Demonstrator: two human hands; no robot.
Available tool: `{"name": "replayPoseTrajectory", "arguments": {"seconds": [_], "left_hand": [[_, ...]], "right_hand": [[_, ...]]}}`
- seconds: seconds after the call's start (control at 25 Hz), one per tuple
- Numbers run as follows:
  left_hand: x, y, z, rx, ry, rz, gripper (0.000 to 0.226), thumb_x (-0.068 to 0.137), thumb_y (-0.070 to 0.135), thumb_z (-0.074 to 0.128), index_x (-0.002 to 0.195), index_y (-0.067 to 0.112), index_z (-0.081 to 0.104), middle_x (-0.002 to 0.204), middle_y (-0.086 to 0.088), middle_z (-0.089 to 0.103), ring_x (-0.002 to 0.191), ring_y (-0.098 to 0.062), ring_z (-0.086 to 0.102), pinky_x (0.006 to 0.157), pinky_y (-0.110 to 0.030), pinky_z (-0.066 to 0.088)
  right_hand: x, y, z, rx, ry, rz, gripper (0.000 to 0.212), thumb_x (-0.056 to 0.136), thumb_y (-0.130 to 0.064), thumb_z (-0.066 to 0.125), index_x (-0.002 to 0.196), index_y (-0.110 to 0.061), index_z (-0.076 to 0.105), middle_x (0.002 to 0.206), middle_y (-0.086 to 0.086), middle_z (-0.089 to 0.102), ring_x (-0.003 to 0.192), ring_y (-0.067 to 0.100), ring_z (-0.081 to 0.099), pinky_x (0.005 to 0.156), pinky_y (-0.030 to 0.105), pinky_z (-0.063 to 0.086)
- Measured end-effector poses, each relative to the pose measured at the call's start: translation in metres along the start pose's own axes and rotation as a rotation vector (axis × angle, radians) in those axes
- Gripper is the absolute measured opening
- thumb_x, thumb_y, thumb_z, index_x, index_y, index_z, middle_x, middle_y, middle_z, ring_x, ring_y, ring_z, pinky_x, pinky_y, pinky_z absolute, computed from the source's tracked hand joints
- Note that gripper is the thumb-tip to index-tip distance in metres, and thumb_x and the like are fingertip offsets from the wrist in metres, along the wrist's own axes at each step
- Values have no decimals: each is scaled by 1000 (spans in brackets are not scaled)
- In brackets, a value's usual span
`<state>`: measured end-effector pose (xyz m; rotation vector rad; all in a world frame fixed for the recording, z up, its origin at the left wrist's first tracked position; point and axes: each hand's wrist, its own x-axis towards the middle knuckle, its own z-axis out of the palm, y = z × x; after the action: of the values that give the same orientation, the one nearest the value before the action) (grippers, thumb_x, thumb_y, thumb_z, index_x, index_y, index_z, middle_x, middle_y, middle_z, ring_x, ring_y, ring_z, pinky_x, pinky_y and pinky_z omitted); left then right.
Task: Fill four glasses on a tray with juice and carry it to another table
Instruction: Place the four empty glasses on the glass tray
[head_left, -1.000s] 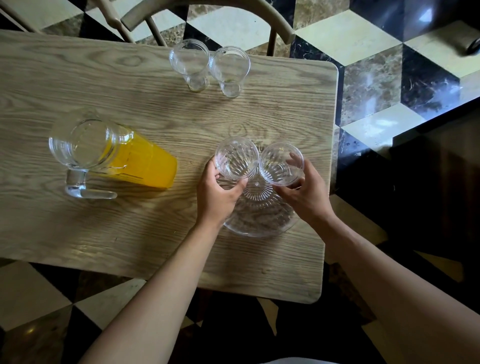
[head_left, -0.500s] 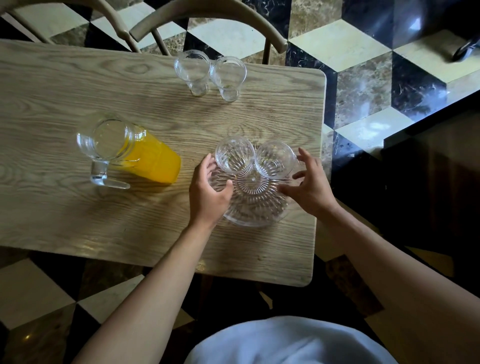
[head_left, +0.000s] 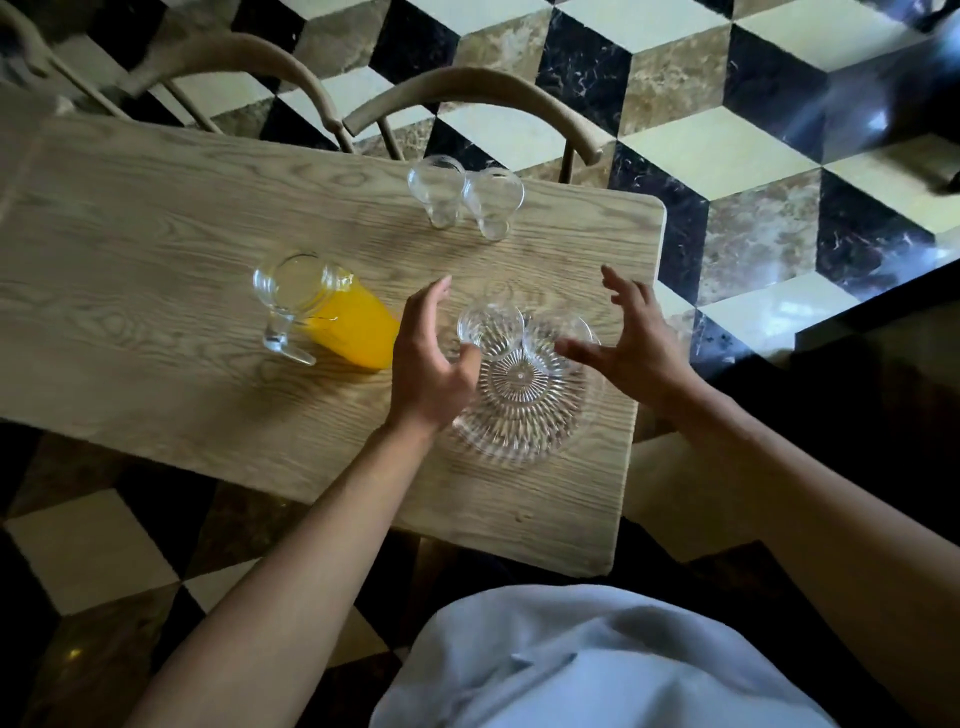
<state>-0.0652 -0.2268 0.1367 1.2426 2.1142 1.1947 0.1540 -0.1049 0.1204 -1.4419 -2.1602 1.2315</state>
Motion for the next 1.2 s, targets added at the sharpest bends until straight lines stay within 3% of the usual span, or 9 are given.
{"name": "replayPoseTrajectory", "arguments": {"seconds": [0.2,0.36,0.48,0.56,0.76,1.0,1.2], "left_hand": [[29,47,-3,23,126,-79,74,75,28,60,144,3,55,143,-14,62,132,-23,58,113,-34,46],[64,60,-20,17,159,-36,61,84,21,67,143,6,57,140,-12,64,130,-22,61,113,-37,48],[103,68,-47,40,172,37,57,87,20,68,141,5,58,138,-12,65,127,-15,60,108,-15,44],[131,69,-68,88,163,105,55,88,21,70,139,4,60,137,-12,66,125,-12,59,106,-12,44],[202,42,-117,198,26,223,58,87,28,72,138,4,60,135,-13,68,125,-22,64,110,-38,51],[275,-45,-128,279,-268,205,69,81,33,86,142,16,58,138,-7,66,128,-18,62,112,-42,50],[309,-127,-91,264,-408,82,82,74,27,95,145,19,55,139,-3,64,129,-16,60,112,-37,50]], "right_hand": [[48,-37,-19,-3,-42,-108,110,70,-66,76,157,-18,29,153,11,41,139,27,45,113,51,43],[84,-72,-23,28,-35,-210,104,74,-56,81,156,-17,31,155,10,39,139,27,46,113,50,43],[104,-92,-22,33,-21,-219,102,75,-53,82,156,-15,32,154,13,40,138,30,47,113,50,43],[115,-102,-20,31,7,-223,101,75,-53,83,155,-14,33,152,14,42,137,30,48,112,51,43],[139,-117,-1,24,72,-198,100,76,-46,85,155,-14,34,153,13,40,136,28,47,113,46,42],[175,-101,33,-12,126,-38,106,71,-49,86,156,-15,32,154,12,38,140,28,45,115,49,41],[189,-35,40,-29,110,69,124,53,-70,77,155,-14,35,151,10,40,130,26,52,108,46,48]]}}
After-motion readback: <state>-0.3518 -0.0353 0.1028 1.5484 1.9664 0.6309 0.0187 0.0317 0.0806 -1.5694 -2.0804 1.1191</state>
